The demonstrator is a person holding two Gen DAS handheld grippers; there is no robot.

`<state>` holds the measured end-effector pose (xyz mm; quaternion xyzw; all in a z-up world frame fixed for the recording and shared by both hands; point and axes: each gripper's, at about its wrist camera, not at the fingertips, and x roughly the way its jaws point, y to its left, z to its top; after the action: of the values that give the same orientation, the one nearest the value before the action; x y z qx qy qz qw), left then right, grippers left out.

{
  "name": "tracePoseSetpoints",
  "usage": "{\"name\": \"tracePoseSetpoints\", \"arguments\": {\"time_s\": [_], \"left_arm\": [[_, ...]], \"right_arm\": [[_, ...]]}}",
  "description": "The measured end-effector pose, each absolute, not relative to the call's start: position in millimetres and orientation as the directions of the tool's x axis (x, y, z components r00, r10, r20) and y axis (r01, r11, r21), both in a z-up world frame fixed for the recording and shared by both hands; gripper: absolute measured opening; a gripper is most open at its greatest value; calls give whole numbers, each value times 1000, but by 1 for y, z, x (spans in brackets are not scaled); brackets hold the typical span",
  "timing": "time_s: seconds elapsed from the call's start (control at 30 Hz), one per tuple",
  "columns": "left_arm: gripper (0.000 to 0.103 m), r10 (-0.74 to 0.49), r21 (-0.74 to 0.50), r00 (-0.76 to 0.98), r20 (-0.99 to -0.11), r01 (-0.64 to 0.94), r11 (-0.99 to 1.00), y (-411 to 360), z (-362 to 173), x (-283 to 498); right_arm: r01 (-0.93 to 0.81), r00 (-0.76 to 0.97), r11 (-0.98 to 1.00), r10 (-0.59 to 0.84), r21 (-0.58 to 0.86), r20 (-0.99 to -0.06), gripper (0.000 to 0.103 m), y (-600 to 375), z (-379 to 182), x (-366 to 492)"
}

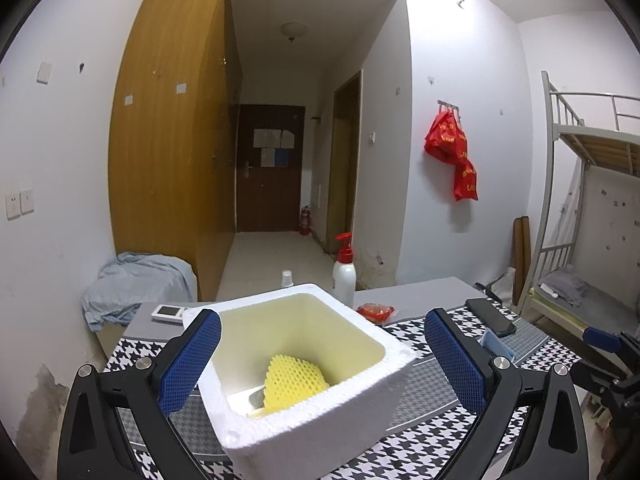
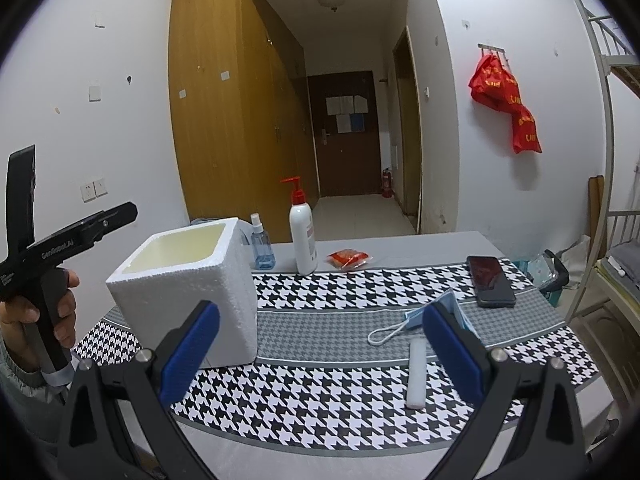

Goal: Organize soft objects
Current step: 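Lower the yellow foam net into the foam box and open the left tool, then move the left tool from the box toward the white foam stick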

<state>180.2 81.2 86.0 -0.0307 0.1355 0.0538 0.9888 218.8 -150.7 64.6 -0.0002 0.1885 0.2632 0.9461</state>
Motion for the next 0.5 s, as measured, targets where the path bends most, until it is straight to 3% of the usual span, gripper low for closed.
{"name": "tracePoseSetpoints", "arguments": {"time_s": [0.5], "left_arm": [[102,78,-4,971,-225,-81,997,44,95,144]], "right_arm": [[-484,817,870,489,98,-306,103,-185,76,191]]}}
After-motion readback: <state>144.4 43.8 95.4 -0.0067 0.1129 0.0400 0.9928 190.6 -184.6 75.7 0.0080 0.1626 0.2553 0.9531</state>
